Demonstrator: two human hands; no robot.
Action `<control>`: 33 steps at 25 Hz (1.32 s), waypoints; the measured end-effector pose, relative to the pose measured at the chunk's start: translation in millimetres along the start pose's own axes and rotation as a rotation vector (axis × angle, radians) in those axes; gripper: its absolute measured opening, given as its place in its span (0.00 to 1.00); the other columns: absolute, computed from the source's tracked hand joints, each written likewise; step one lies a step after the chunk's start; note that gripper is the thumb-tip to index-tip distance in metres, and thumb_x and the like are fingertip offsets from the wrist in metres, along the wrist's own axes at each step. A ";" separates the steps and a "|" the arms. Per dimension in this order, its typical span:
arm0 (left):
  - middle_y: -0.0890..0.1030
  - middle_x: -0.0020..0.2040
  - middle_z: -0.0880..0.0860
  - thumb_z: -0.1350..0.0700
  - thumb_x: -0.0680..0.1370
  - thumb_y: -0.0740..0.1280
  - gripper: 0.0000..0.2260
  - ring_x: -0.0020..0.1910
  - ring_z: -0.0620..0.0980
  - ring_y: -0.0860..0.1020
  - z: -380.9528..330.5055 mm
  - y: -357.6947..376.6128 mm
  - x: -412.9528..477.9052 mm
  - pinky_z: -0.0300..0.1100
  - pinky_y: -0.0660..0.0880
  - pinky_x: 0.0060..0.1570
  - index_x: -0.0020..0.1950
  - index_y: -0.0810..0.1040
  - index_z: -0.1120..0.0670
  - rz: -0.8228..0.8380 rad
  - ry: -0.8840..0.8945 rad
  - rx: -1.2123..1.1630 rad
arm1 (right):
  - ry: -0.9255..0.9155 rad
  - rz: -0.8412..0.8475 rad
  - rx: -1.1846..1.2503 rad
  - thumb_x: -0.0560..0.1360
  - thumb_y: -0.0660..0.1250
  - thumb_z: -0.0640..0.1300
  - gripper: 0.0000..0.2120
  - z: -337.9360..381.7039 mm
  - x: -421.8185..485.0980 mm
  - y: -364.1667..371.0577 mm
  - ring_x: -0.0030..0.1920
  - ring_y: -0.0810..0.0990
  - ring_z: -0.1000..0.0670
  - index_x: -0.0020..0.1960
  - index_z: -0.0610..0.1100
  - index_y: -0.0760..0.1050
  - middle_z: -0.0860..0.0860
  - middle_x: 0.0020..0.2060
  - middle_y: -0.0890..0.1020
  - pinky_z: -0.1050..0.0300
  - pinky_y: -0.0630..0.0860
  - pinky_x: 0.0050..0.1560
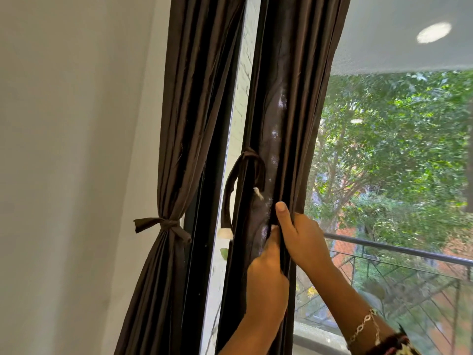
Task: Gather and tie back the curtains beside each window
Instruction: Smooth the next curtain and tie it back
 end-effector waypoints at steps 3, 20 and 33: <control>0.81 0.49 0.55 0.67 0.78 0.56 0.26 0.43 0.51 0.78 4.2 2.5 0.0 0.38 0.73 0.43 0.74 0.60 0.50 0.029 0.043 -0.016 | 0.028 0.003 -0.074 0.74 0.51 0.65 0.27 -2.4 2.8 1.8 0.30 0.73 0.47 0.30 0.44 0.67 0.50 0.25 0.71 0.58 0.65 0.29; 0.74 0.58 0.55 0.60 0.73 0.69 0.24 0.56 0.52 0.74 3.6 -56.5 129.8 0.41 0.72 0.49 0.67 0.66 0.57 -0.416 0.101 0.105 | 0.030 -0.054 -0.121 0.79 0.55 0.51 0.21 -9.3 2.1 2.1 0.22 0.65 0.56 0.29 0.50 0.59 0.53 0.21 0.65 0.62 0.57 0.23; 0.79 0.43 0.56 0.66 0.75 0.62 0.11 0.45 0.57 0.78 9.6 -65.2 170.7 0.50 0.75 0.47 0.56 0.74 0.59 -0.437 0.042 -0.134 | 0.008 -0.278 -0.019 0.73 0.67 0.47 0.24 -0.3 30.0 -10.0 0.51 0.76 0.46 0.66 0.44 0.65 0.46 0.56 0.75 0.60 0.65 0.44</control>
Point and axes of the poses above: each hand's wrist, its own x-axis towards the middle knuckle, its own y-axis out of the palm, z = x × y, the point moved 3 cm from there along x, towards the middle knuckle
